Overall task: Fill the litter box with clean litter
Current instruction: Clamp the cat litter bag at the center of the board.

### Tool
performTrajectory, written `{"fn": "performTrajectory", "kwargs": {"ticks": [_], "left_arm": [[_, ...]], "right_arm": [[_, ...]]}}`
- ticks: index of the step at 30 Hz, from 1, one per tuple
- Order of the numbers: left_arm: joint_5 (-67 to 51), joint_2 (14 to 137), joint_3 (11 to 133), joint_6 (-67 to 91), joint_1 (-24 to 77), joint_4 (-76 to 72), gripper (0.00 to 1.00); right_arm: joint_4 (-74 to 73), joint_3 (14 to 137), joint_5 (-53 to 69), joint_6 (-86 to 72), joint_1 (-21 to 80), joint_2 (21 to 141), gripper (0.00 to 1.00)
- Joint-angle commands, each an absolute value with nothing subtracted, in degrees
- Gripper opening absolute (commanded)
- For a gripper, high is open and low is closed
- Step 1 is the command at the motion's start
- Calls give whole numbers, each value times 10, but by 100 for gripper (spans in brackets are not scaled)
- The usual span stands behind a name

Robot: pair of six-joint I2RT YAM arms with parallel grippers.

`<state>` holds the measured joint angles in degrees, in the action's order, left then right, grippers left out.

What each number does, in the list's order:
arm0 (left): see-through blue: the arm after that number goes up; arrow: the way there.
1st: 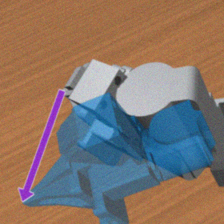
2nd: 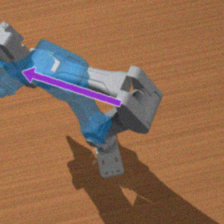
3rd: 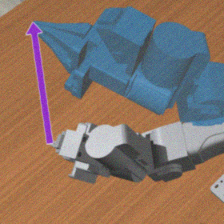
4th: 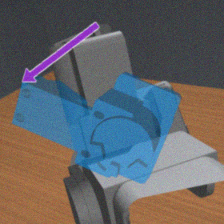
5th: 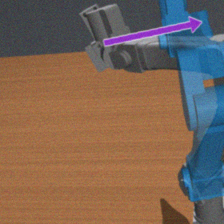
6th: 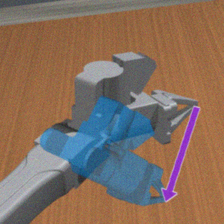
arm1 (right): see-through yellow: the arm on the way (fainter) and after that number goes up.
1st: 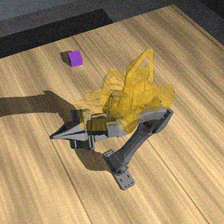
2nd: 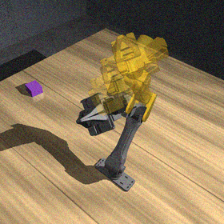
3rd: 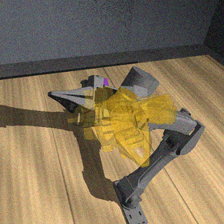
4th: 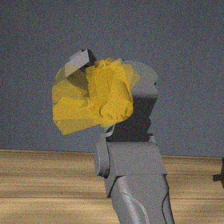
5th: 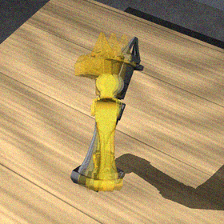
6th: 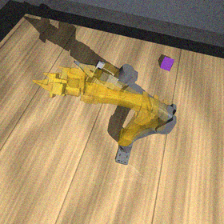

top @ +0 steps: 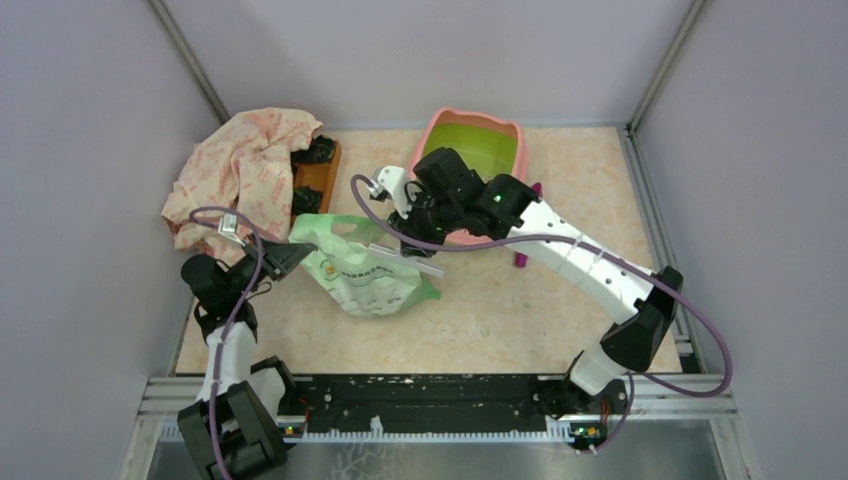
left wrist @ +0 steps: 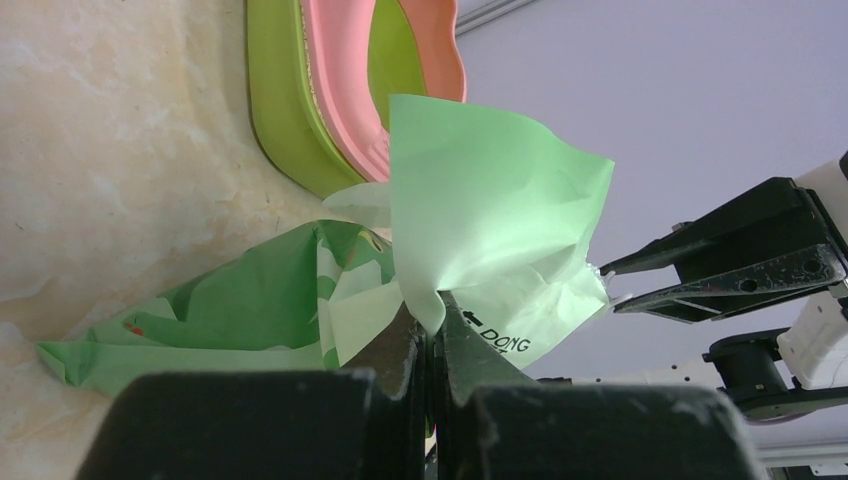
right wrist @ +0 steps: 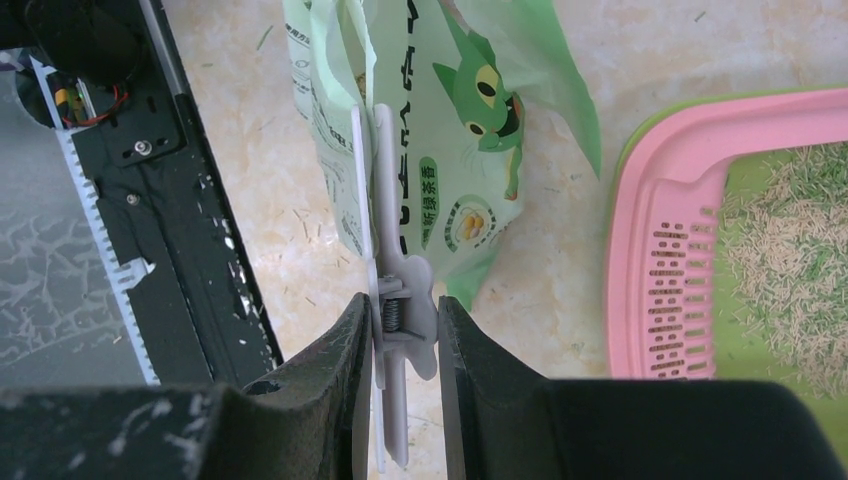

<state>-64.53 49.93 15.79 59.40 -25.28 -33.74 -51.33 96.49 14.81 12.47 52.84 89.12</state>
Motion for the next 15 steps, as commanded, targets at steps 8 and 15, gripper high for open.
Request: {"fn": "performTrajectory", "kwargs": {"ticks": [8,15], "left_arm": [[-652,502,152,596,-262,-373,0],[-654,507,154,599,-263,-379,0]], "right_arm": [[-504,1025,146,132,547,926,0],[-510,1047,142,135,550,940,0]]}}
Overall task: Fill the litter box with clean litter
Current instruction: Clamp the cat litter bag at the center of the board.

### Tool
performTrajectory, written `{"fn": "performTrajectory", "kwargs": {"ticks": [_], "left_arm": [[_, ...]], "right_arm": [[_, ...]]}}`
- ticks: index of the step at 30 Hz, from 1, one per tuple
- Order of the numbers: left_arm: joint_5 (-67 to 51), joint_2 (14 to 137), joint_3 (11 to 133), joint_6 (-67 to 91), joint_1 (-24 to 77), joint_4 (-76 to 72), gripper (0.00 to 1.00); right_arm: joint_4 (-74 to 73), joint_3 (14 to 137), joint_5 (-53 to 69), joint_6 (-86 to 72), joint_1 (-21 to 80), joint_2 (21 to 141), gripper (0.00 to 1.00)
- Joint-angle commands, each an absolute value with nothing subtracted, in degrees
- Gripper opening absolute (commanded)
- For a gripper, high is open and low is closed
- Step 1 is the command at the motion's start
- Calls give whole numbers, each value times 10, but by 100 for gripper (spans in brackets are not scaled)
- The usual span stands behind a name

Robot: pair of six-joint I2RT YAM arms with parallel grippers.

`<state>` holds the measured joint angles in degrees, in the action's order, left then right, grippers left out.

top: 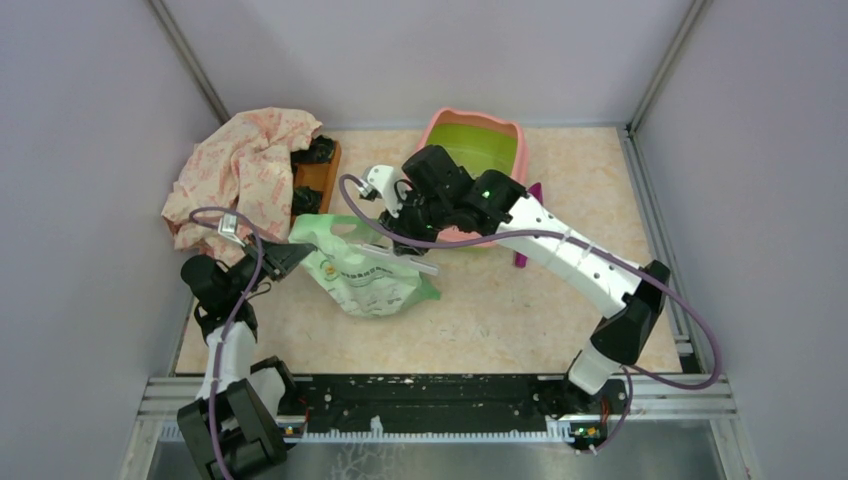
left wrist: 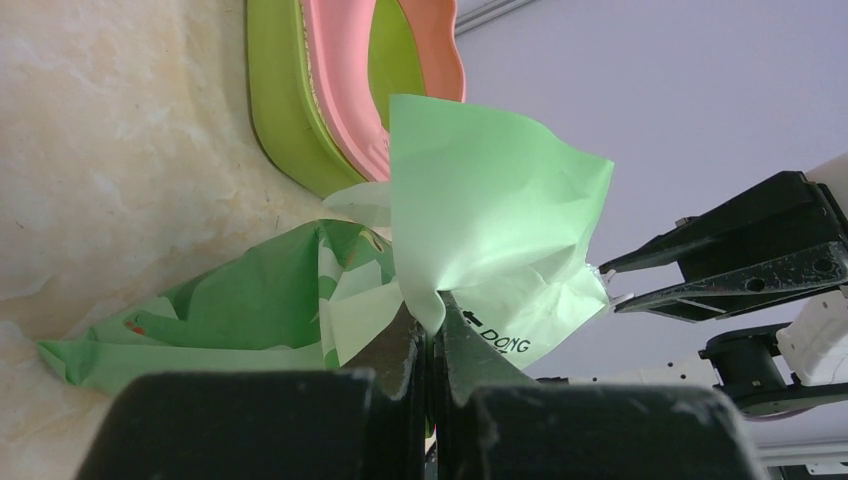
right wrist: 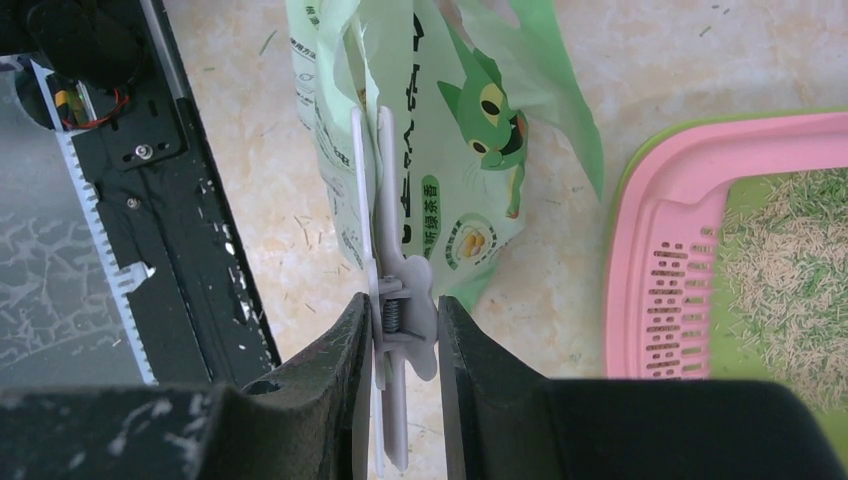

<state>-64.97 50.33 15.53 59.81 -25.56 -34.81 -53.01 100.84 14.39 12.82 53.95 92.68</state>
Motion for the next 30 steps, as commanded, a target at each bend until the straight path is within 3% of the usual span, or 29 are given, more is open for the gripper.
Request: {"fn": "performTrajectory", "kwargs": {"ticks": [1,30], "left_arm": [[-655,507,154,599,-263,-380,0],[-657,511,153,605,-266,-391,0]], "right_arm": [[-511,1051,141,135,551,943,0],[-486,1071,138,103,561,971,0]]}}
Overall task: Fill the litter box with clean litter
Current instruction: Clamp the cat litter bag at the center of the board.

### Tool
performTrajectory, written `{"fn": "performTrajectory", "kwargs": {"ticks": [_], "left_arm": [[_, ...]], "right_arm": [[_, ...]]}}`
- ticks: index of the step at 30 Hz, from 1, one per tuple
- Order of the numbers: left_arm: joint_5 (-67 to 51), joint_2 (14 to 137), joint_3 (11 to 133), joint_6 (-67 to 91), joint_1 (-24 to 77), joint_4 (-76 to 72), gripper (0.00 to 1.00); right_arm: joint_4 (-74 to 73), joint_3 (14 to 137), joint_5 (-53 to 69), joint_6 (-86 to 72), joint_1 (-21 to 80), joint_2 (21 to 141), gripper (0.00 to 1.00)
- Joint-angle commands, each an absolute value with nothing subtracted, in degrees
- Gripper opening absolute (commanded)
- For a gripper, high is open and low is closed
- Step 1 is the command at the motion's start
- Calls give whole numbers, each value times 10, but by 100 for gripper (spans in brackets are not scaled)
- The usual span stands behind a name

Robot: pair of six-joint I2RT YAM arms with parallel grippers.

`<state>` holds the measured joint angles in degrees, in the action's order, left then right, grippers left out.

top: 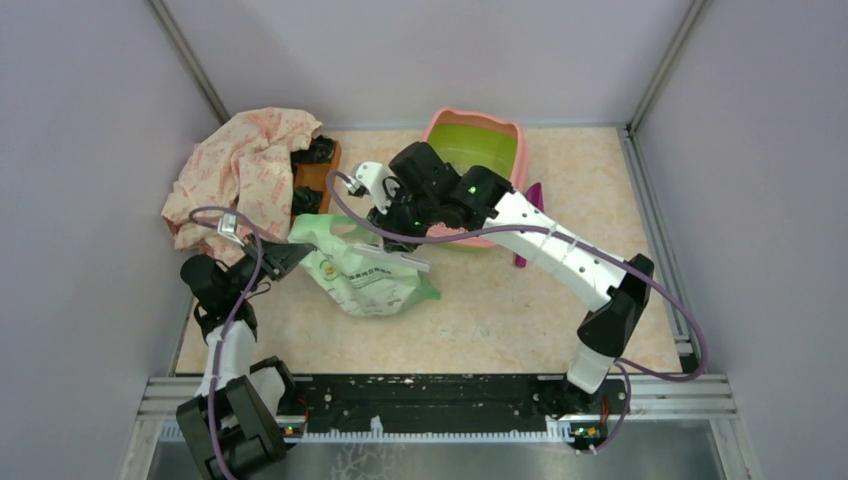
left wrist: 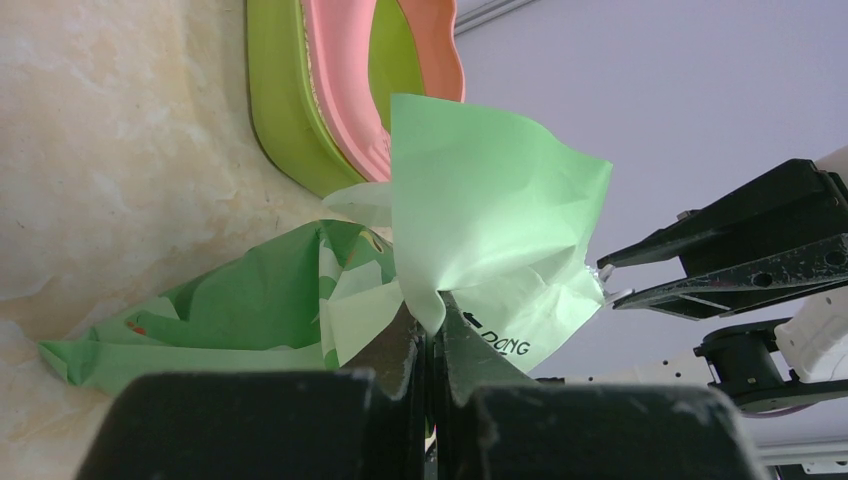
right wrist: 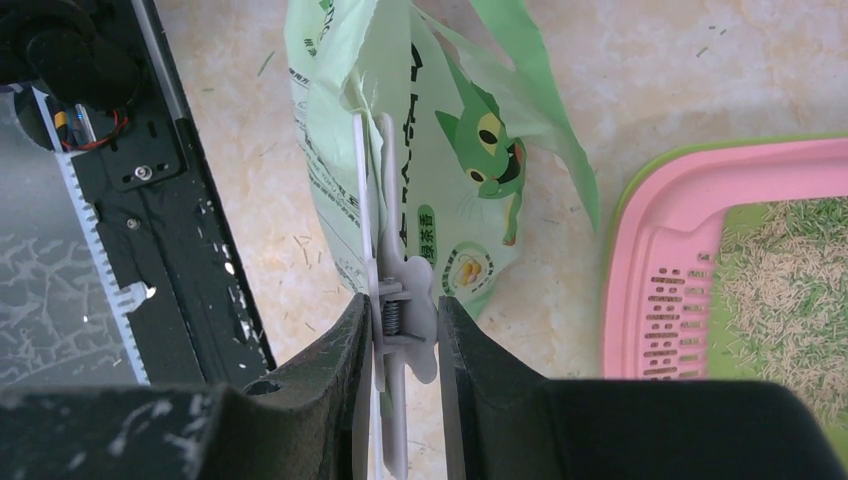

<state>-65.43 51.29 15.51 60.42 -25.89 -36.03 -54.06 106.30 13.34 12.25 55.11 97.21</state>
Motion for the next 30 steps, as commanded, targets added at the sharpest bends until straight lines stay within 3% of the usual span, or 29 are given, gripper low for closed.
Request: {"fn": "performTrajectory", "kwargs": {"ticks": [1,20,30], "left_arm": [[-657,511,152,604,-266,-391,0],[-657,505,149,610,-268,-394,0],[-656,508,145,602,-275,-389,0]], "right_arm": [[-488,1072,139,98,561,972,0],[-449,1052,111,40,568,969,0],[-328,922,99,27,574,892,0]]}}
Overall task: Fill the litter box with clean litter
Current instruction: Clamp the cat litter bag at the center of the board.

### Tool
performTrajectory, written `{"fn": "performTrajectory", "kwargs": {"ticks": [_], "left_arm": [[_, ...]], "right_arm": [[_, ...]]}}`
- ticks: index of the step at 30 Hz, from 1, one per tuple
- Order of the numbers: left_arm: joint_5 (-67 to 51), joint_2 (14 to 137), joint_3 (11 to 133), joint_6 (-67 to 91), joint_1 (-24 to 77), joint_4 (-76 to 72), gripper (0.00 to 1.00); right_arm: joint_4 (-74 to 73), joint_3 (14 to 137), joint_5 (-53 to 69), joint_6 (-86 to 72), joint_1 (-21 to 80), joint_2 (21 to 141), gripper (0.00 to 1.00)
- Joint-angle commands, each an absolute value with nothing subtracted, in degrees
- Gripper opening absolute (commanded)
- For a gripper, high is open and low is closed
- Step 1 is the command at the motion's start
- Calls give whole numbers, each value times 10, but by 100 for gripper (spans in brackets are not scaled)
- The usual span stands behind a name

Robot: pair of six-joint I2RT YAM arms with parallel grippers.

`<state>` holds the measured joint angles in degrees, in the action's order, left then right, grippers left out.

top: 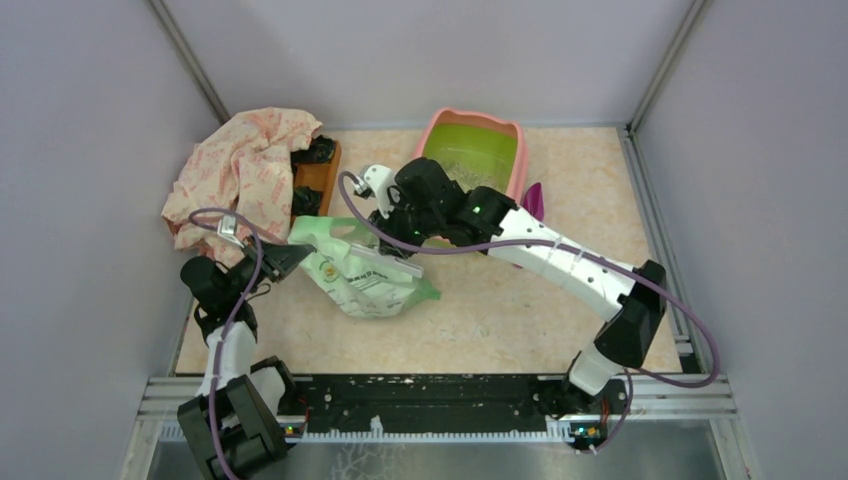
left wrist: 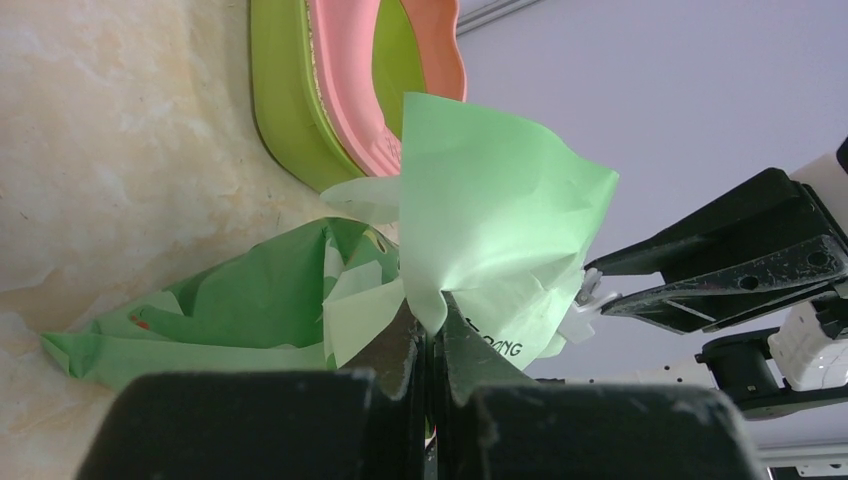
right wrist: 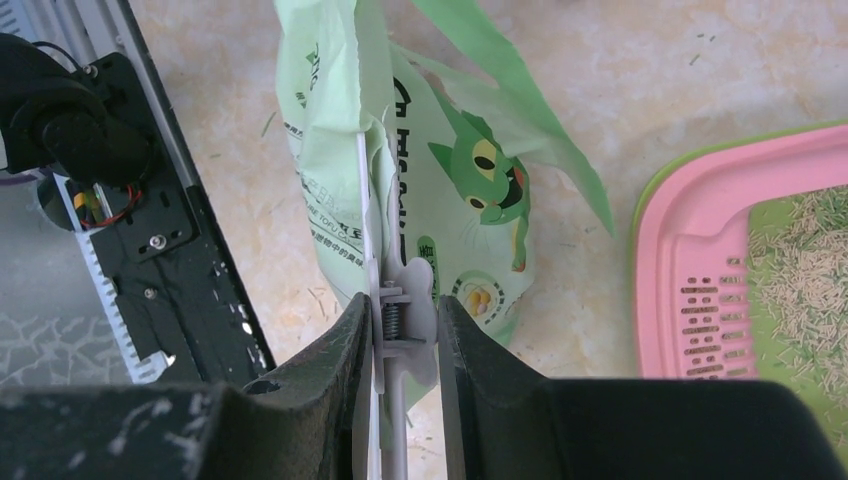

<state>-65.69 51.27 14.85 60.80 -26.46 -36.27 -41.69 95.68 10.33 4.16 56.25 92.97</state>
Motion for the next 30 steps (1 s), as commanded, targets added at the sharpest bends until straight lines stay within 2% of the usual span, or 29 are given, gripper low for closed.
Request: {"fn": "performTrajectory", "kwargs": {"ticks": [1,30], "left_arm": [[-656,509,144,602,-277,-389,0],[-654,510,146,579,-300,-339,1]], "right_arm": [[-323,915,98,26,573,888,0],[-318,877,98,32,573,851,0]]}}
